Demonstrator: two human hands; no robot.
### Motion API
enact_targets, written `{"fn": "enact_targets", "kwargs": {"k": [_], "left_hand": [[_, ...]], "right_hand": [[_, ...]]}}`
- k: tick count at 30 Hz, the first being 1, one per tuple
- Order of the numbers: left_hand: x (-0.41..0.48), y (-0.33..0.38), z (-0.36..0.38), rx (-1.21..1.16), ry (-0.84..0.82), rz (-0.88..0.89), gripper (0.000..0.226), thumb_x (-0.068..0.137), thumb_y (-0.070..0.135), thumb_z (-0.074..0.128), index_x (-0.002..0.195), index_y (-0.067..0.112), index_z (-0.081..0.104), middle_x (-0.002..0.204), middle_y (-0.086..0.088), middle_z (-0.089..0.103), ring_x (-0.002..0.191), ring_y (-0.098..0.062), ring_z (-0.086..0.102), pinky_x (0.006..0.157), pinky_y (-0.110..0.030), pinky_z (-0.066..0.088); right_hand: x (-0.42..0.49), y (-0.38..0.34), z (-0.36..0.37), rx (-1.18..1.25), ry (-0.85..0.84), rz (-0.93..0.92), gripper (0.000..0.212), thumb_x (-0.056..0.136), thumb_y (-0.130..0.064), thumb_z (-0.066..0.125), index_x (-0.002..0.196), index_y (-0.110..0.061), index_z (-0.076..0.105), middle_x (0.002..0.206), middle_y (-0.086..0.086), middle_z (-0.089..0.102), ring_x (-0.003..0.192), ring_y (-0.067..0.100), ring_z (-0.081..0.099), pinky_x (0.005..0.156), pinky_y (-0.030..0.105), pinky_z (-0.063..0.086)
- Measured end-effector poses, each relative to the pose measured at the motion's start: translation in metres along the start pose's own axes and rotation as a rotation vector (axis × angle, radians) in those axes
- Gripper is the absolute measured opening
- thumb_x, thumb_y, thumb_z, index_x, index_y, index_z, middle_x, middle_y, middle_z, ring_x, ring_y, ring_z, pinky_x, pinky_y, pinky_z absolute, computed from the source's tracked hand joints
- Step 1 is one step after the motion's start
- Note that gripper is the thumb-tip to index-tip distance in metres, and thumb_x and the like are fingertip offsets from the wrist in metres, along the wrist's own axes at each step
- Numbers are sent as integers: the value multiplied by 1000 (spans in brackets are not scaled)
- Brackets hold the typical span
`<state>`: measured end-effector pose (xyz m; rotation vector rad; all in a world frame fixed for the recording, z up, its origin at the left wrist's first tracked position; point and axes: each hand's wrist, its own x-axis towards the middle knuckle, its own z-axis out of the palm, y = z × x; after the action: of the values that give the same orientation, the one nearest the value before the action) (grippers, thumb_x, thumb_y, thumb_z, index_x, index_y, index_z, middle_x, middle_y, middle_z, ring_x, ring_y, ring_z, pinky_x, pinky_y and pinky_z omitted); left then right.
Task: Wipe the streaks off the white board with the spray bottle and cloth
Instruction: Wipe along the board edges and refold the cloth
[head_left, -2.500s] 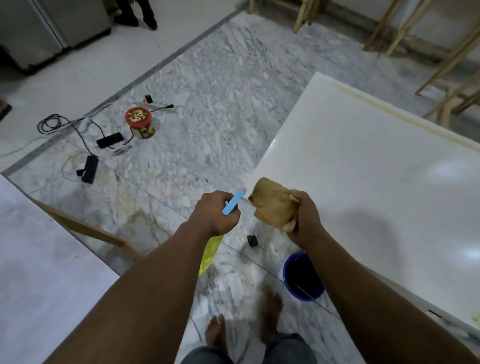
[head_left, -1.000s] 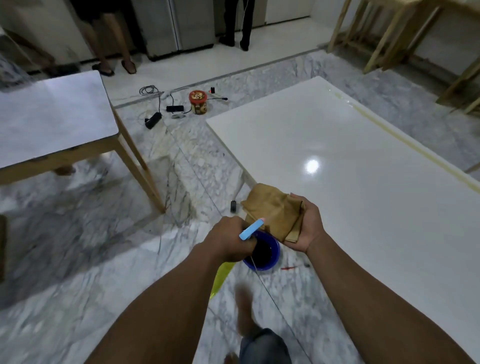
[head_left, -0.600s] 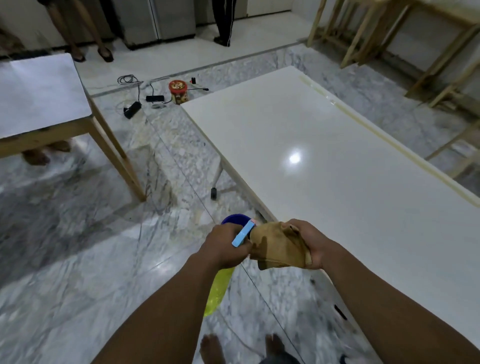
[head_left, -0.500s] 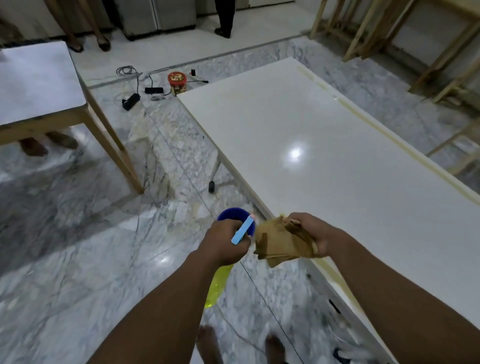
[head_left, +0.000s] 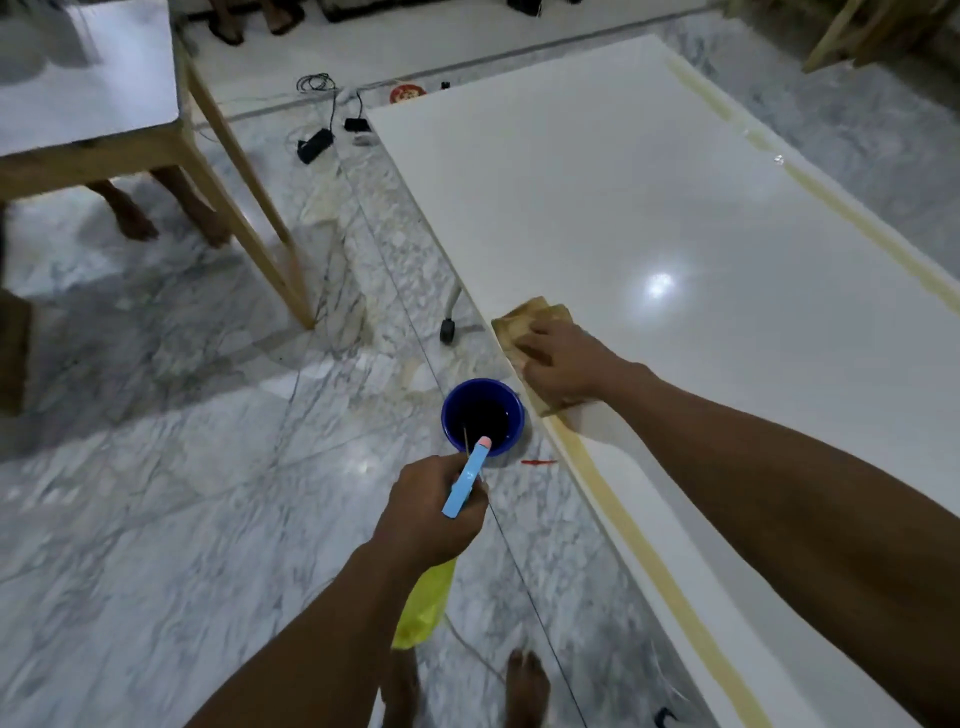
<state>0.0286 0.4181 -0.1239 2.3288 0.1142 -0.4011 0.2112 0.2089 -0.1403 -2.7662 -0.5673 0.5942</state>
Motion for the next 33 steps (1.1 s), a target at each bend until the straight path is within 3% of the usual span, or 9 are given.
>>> {"fn": "enact_targets", "kwargs": {"k": [3,8,11,16,25,33], "left_hand": [[-7,0,14,2,10,-33,13,90,24,66,81,14,69,74,-5,70,67,-23,65,65,-46,55],[-5,6,32,45,-9,18,21,87,36,60,81,17,66,74,-4,66,65,-23,63,63,-42,53],[-1,5,42,89,-14,46,18,90,30,63,80,16,65,73,-5,64,65,-22,61,62,-38,50],[-10,-2,55,111,-62,59,25,86,37,56,77,14,62,70,-6,62,61,-22,58,61,-44,52],[-46,-7,71,175,-157,123,20,87,34,59,74,19,61,70,-4,65,63,-22,60,59,-36,49],[-83,4,113,173,-227,189,21,88,27,63,75,12,61,66,-7,63,60,-25,60,55,-36,47]], "right_hand": [[14,6,15,-108,224,-37,54,95,-49,31,133,-23,60,144,5,54,136,27,44,109,43,40],[24,14,59,-168,247,-30,60,101,-45,14,157,-25,24,167,2,20,155,25,7,125,48,8],[13,10,73,-175,289,-13,59,104,-45,13,160,-27,13,169,1,9,156,22,-4,126,47,0],[-27,6,92,-209,321,-58,62,101,-42,24,160,-23,18,169,5,13,156,27,2,125,50,7],[-133,16,126,-274,366,-70,60,104,-37,32,160,-19,18,169,9,10,156,28,0,124,53,14],[-204,22,153,-274,408,-79,60,105,-33,34,160,-14,19,168,13,12,156,32,3,121,56,18]]}}
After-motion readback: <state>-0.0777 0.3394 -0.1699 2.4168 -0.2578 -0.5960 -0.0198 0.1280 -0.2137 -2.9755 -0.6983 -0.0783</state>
